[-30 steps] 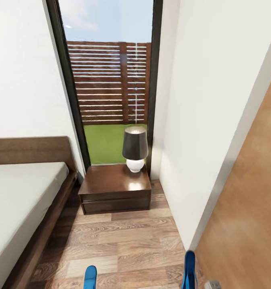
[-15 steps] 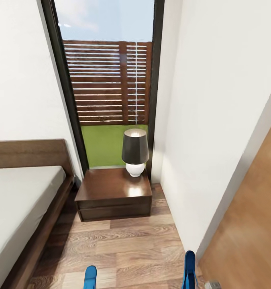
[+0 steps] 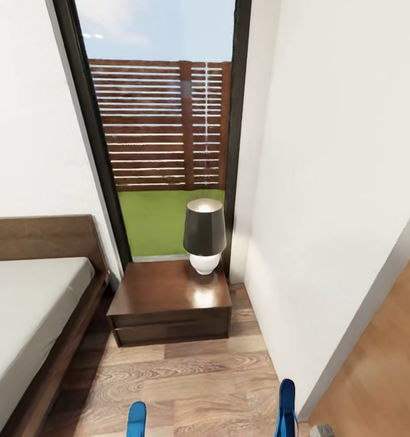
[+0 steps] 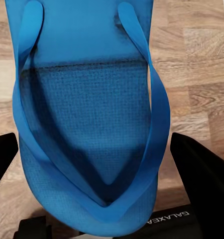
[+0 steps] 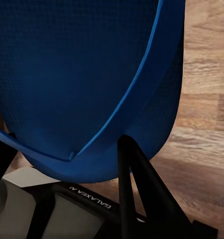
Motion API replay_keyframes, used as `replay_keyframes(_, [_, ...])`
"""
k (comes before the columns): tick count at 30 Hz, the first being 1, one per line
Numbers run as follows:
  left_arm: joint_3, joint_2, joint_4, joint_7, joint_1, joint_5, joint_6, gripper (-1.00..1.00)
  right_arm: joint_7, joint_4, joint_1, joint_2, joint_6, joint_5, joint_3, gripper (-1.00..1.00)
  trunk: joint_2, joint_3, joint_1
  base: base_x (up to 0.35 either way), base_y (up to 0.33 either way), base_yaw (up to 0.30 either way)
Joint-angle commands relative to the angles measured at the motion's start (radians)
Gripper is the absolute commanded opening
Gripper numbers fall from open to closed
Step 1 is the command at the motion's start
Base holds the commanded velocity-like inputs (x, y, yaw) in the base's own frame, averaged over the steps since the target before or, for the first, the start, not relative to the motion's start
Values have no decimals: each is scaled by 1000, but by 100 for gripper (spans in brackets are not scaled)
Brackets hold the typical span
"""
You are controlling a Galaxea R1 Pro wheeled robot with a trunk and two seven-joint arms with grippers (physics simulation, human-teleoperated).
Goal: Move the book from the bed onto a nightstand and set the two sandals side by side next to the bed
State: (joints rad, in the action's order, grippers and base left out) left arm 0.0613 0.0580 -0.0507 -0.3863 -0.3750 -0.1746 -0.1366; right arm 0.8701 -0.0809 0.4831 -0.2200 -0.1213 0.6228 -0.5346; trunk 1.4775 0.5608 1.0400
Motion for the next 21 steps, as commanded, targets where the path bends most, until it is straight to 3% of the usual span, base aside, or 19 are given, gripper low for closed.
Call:
replay_keyframes(1, [6, 0, 1, -3, -1, -10, -3, -100, 4, -3, 1, 1, -8, 6, -7, -100, 0, 1, 0, 224, 0, 0])
replay_keyframes(21, [6, 0, 1, -3, -1, -10, -3, -100, 4, -3, 2, 1, -8, 6, -7, -100, 0, 1, 0, 224, 0, 0])
